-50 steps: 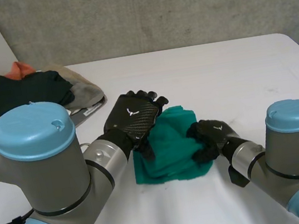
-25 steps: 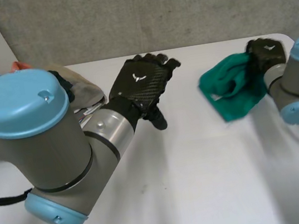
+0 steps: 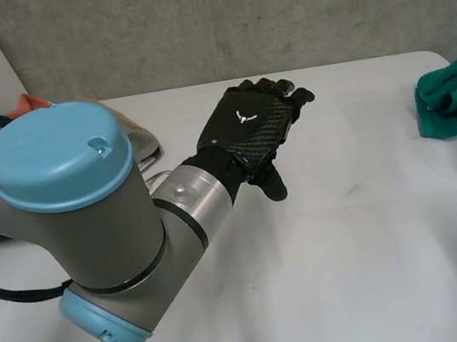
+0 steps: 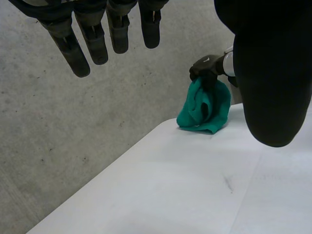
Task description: Fold the laundry.
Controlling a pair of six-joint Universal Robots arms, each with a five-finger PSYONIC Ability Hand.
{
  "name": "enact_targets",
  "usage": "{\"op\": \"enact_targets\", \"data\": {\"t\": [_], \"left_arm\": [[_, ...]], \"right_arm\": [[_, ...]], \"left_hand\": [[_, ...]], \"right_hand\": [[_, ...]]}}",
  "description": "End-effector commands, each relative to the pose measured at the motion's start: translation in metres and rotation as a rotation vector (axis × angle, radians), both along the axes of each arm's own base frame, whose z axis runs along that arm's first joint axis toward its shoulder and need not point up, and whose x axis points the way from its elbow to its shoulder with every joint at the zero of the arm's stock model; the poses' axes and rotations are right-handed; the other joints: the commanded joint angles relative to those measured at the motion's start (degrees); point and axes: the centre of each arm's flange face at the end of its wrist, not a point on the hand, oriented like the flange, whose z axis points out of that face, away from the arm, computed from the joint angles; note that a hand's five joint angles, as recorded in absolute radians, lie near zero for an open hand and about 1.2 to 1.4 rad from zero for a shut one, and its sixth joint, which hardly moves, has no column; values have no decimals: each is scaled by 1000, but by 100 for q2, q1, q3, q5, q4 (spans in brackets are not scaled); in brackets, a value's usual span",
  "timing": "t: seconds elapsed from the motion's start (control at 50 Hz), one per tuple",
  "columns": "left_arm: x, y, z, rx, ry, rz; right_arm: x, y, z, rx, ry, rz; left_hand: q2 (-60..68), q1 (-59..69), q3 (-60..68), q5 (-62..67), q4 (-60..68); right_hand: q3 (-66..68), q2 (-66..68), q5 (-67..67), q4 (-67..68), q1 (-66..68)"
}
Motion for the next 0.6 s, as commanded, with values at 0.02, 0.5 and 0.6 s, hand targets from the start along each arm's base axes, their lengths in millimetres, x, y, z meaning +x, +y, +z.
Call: {"op": "enact_targets", "data": {"t": [0.02,0.5,0.6], "left_arm": [[0,2,-3,8,-7,-2],[1,8,4,1,4,-8],[7,7,19,-29,29,10]], "right_arm": [[2,1,-7,24,55,-5],[29,55,74,-170,325,53],[64,98,100,-220,330,135]], "left_hand": [[66,126,26,75,100],[33,92,-7,42,66],[-1,59,-41,8,32]], "right_hand": [[-4615,-4536,-4470,-4861,-3890],[-4615,-4536,-4470,-4861,-3890],[-4615,-4536,-4470,-4861,-3890]]}}
